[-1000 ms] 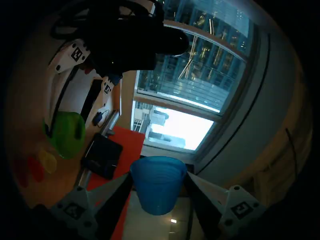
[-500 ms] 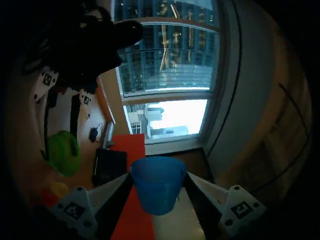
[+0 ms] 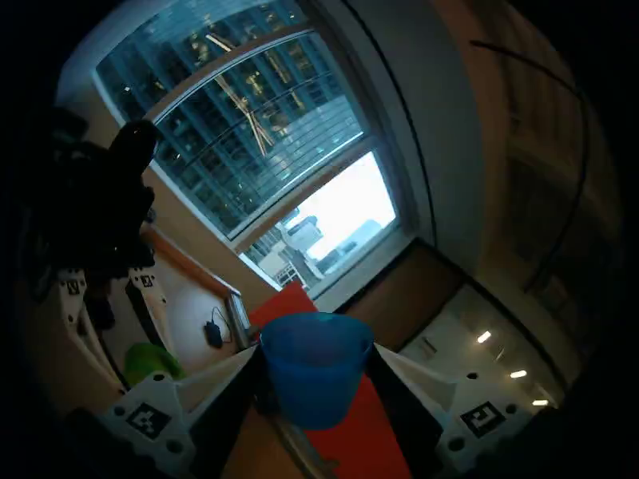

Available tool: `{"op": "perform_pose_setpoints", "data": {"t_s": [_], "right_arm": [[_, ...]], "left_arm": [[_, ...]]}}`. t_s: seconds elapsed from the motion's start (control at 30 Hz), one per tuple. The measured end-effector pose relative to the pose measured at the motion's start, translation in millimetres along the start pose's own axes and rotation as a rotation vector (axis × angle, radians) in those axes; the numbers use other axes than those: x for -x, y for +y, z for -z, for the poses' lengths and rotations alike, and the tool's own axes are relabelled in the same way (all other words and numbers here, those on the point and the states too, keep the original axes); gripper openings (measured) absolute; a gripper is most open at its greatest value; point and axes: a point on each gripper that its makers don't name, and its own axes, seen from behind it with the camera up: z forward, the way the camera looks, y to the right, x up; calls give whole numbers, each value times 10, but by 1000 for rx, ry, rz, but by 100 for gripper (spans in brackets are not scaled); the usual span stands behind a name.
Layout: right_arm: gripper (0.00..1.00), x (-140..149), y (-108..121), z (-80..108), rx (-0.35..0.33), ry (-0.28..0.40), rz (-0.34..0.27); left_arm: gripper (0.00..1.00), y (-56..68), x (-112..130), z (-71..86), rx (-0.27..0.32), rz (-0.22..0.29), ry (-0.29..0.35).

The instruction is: Pour water

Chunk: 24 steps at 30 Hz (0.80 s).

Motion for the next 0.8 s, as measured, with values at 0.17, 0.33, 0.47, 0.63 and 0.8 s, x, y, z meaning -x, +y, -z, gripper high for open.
{"op": "perform_pose_setpoints", "data": {"t_s": [0.17, 0.33, 0.47, 0.63, 0.8], "right_arm": [[90, -65, -42, 30, -11, 5, -244], [90, -131, -47, 86, -20, 12, -441], [90, -152, -59, 111, -32, 4, -565], [90, -144, -91, 134, -59, -5, -704], [90, -123, -110, 154, -78, -4, -779]], "left_arm": [[86, -1, -8, 7, -1, -4, 0], [86, -18, -19, 15, -5, -9, -2], [86, -38, -32, 22, -9, -14, -1], [86, -44, -52, 28, -11, -17, 0], [86, -50, -42, 26, -14, -23, -2]]}}
